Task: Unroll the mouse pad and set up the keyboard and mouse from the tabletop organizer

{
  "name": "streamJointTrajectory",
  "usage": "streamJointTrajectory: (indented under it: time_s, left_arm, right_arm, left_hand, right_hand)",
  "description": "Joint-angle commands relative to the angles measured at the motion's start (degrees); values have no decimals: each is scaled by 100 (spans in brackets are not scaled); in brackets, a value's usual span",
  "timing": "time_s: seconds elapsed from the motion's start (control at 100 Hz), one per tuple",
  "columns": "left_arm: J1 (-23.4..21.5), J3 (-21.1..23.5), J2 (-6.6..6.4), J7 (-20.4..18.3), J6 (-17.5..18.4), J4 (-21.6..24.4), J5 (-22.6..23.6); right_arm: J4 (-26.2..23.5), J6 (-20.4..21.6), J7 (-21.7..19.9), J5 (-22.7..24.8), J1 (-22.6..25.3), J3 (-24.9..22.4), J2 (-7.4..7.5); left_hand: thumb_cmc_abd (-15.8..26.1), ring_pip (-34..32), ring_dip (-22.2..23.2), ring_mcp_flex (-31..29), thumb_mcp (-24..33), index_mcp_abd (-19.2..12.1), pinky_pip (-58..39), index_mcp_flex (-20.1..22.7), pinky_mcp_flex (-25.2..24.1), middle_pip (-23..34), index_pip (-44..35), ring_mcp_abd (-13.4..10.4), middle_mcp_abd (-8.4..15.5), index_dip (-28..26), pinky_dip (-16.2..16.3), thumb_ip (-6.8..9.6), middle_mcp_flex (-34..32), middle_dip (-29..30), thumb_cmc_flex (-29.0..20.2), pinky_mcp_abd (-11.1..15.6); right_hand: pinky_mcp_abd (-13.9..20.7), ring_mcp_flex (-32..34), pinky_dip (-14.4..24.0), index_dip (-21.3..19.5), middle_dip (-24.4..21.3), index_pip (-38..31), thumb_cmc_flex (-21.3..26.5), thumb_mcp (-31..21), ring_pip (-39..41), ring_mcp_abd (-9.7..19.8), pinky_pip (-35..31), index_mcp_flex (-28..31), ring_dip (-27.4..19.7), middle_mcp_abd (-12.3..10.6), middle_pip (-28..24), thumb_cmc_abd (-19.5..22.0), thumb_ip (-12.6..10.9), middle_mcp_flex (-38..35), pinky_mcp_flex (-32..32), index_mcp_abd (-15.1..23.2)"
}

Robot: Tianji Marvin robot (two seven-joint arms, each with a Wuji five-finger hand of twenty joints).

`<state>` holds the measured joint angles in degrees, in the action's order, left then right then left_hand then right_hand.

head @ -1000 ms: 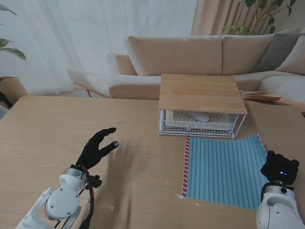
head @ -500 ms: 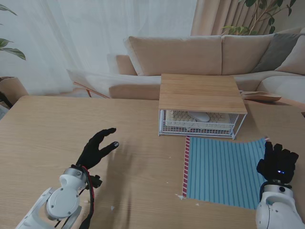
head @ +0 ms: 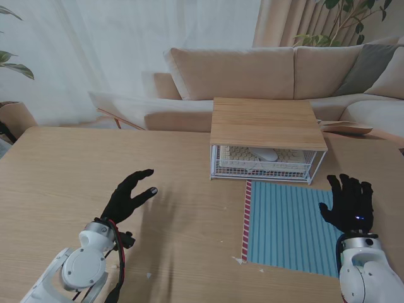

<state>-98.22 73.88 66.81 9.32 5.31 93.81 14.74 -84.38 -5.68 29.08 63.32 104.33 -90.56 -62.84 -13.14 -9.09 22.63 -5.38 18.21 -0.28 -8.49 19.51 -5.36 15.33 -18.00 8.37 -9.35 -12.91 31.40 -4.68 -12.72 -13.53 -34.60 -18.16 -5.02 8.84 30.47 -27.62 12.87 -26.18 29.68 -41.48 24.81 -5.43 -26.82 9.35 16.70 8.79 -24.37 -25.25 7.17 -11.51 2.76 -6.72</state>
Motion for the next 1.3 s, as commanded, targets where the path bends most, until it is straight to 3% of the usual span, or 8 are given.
streamJointTrajectory:
  time_s: [0.0,0.08,0.6,0.77,0.8,0.92,0.96,1.29]
  left_arm:
    - [-7,7,30,-61,21,10,-14]
    - [-7,19,33,-49,28,8,-19]
    - [-24,126,40,-14,100,4,-34]
    - [-43,186,45,4,146,18,-51]
    - [-43,193,46,10,154,18,-55]
    - [-31,208,50,14,166,-1,-78]
    - [-26,208,51,13,162,-10,-86]
    - [-14,206,52,21,139,-22,-73]
  right_arm:
    - [-228,60,-139,93,-23,92,7]
    - [-376,328,-296,98,-69,166,28]
    - [-1164,964,-1742,87,-641,1179,164]
    - [-938,1021,-2083,-181,-1151,1596,177]
    - [-867,1001,-2107,-204,-1251,1670,179]
    - [-534,831,-2125,-441,-1664,2001,150]
    - [-433,758,-2151,-514,-1795,2110,142]
    - [422,412,-2078,-891,-2713,2820,68]
  left_hand:
    - [147,133,83,226,-114,-9,169,-113,-55,-66,89,-81,223,45,93,198,132,49,84,25]
    - [146,134,85,226,-113,-3,170,-105,-55,-62,85,-82,221,44,94,198,131,47,82,25]
    - [137,116,90,216,-90,65,171,-121,-49,-48,70,-67,225,36,99,199,130,39,70,21]
    - [131,110,89,213,-76,82,167,-122,-35,-45,57,-66,226,30,100,198,130,37,68,14]
    - [132,108,90,213,-69,88,167,-121,-35,-44,55,-61,220,29,100,199,130,37,61,14]
    - [120,103,90,212,-57,87,168,-119,-35,-41,42,-64,227,23,100,198,129,35,63,14]
    - [119,106,88,217,-51,93,169,-122,-36,-40,41,-67,224,22,100,199,130,34,61,19]
    - [86,100,86,213,5,88,133,-137,18,-45,32,-65,224,17,123,201,132,37,50,-1]
  right_hand:
    - [140,-186,246,31,38,-18,-136,49,-15,142,311,-48,-23,-141,12,76,-305,135,-55,69]
    - [127,-188,378,17,292,-47,-140,-7,246,122,365,50,105,-106,-569,9,-306,154,-265,93]
    - [191,301,604,21,714,-35,-285,-99,581,20,90,497,281,-88,-1811,-136,-262,199,-808,54]
    - [231,330,405,9,664,15,-274,-109,554,21,-379,484,280,-68,-1793,-136,-259,208,-624,-17]
    - [236,342,-43,-15,652,28,-263,-108,564,17,-795,487,289,-65,-1790,-145,-263,207,-537,-22]
    - [292,362,-146,-24,653,21,-207,-154,561,5,-1134,485,288,-54,-1794,-158,-263,201,-426,-74]
    - [301,366,-498,-6,655,18,-230,-199,558,4,-1423,484,291,-54,-1807,-163,-242,203,-360,-88]
    - [360,402,-532,-5,692,-27,-169,-303,614,10,-1736,477,318,-51,-1893,-185,-254,210,-306,-111]
